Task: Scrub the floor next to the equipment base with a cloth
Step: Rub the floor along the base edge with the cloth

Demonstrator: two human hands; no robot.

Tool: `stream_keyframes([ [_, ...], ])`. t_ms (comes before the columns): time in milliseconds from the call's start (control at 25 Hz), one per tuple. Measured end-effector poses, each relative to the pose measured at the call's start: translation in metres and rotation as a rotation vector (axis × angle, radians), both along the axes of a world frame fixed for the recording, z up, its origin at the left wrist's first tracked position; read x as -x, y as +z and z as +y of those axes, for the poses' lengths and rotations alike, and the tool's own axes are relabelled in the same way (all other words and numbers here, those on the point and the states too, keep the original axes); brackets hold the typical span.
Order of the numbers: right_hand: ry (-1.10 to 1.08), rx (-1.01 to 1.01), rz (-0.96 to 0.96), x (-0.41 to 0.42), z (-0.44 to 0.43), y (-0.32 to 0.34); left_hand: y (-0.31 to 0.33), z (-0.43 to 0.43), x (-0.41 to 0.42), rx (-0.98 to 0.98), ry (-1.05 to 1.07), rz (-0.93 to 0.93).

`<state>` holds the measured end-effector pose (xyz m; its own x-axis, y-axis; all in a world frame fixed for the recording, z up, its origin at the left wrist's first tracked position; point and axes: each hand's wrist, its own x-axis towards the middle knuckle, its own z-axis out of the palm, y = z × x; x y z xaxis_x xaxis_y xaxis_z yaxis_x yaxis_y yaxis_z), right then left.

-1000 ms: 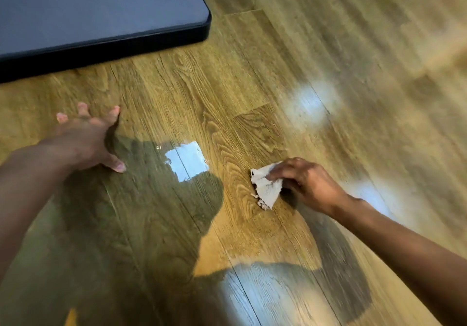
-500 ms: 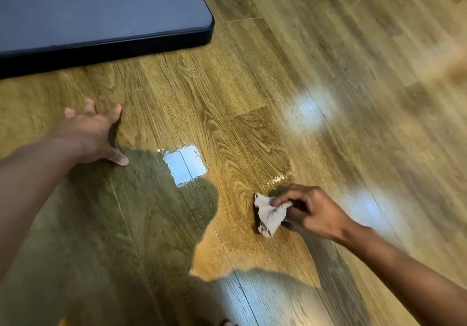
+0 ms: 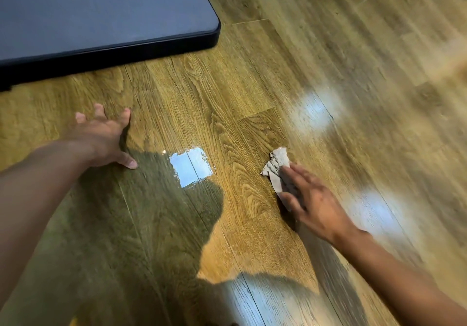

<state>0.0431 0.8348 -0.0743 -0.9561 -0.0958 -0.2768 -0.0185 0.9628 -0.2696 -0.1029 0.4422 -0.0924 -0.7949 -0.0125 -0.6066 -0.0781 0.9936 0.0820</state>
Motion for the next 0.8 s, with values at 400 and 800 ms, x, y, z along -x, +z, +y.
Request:
stream_keyframes([
  [400,-0.015,-0.034,0.322,-0.003,-0.021,-0.036,0.006,0.002,-0.002,0.001,-0.01,-0.03],
  [800,0.025,0.001,0.35,0.069,-0.053,-0.043,0.002,0.001,0.0,-0.005,-0.023,-0.035],
])
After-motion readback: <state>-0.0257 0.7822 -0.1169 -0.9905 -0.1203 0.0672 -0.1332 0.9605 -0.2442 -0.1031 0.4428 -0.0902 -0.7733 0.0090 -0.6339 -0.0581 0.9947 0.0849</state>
